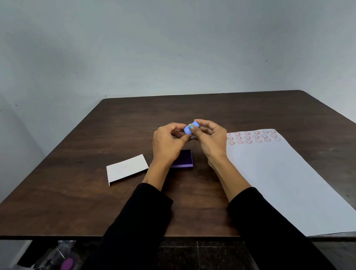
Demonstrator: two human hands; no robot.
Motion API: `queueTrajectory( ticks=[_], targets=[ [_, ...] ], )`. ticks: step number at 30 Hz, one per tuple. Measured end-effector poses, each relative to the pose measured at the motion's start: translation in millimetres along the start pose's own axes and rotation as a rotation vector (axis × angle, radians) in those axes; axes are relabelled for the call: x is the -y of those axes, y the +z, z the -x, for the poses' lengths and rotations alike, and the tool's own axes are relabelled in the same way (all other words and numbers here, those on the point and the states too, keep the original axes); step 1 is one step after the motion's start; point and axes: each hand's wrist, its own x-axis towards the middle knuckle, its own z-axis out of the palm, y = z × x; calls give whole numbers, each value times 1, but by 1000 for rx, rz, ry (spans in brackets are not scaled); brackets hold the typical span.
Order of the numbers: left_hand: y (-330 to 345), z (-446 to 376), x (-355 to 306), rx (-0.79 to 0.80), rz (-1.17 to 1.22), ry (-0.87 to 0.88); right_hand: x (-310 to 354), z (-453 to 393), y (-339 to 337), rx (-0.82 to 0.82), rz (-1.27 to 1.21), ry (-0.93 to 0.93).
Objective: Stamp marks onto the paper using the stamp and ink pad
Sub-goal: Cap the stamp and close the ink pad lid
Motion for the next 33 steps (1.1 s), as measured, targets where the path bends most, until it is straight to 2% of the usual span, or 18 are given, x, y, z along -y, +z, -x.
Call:
queueTrajectory(
  ticks=[9, 14, 17, 23, 27, 33],
  targets=[
    [-2, 3, -1, -3, -30, 31, 3, 2, -1, -20, 28, -13],
    [-2, 4, -1, 100, -36, 63, 7, -1, -7, -95, 110, -81],
    [-1, 5, -2, 58, -35, 94, 8, -5, -15, -132, 108, -59],
    [-3, 5, 1, -111, -17, 69, 5, -3, -21, 70, 465, -81],
    [-3, 4, 2, -102, -40, 57, 3, -5, -23, 90, 635, -94],
    [-3, 7, 2, -117, -74, 71, -1, -5, -23, 63, 694, -84]
  ],
)
